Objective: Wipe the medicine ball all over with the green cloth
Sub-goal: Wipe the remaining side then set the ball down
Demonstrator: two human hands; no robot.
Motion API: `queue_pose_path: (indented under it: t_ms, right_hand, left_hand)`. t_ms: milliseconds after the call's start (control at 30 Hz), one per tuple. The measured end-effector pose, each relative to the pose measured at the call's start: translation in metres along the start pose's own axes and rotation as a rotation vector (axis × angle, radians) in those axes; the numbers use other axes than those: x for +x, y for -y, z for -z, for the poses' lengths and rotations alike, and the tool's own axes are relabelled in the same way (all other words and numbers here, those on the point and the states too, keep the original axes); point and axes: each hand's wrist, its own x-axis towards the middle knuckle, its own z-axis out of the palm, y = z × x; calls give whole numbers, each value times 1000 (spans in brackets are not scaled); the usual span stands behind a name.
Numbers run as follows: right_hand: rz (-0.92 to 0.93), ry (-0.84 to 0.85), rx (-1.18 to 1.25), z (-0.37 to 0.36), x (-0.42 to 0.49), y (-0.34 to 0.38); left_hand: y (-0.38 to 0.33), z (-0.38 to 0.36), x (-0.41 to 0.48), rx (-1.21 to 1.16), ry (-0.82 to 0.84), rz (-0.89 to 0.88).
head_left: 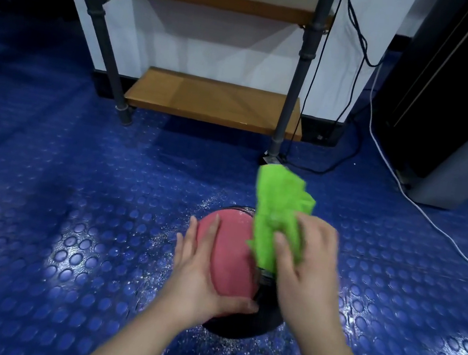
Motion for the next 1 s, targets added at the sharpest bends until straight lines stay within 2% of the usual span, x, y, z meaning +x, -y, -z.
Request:
queue_pose_path:
  t_ms: [100,167,267,400,500,667,833,933,1000]
  right_hand:
    - [-9,451,-461,-16,13,-5]
    - [-22,519,-506,-21,17,-10]
    - [-34,493,-453,-28,36,-13]
    - [-203,550,-190,-31,70,-13]
    - [-297,562,-117,-29,76,-10]
    - [-374,378,-136,-37,55,-9]
    - [-417,177,-87,-45,22,-22]
    - [-418,167,-62,-42,10,-21]
    - [-396,214,-142,-33,14,-22]
  left_hand:
    - [3,0,0,9,-2,-42]
    - [8,4,2,4,2,-69]
    - [14,11,4,13,29,-104]
    - [19,17,2,-5,78,-147]
    - [27,27,10,-13,124,-161]
    - [36,50,19,-52,237,-129]
    - [28,25,-13,-247,106,7]
    - [8,8,-22,-147,13,87]
    - [6,5,-22,-153,-1,105]
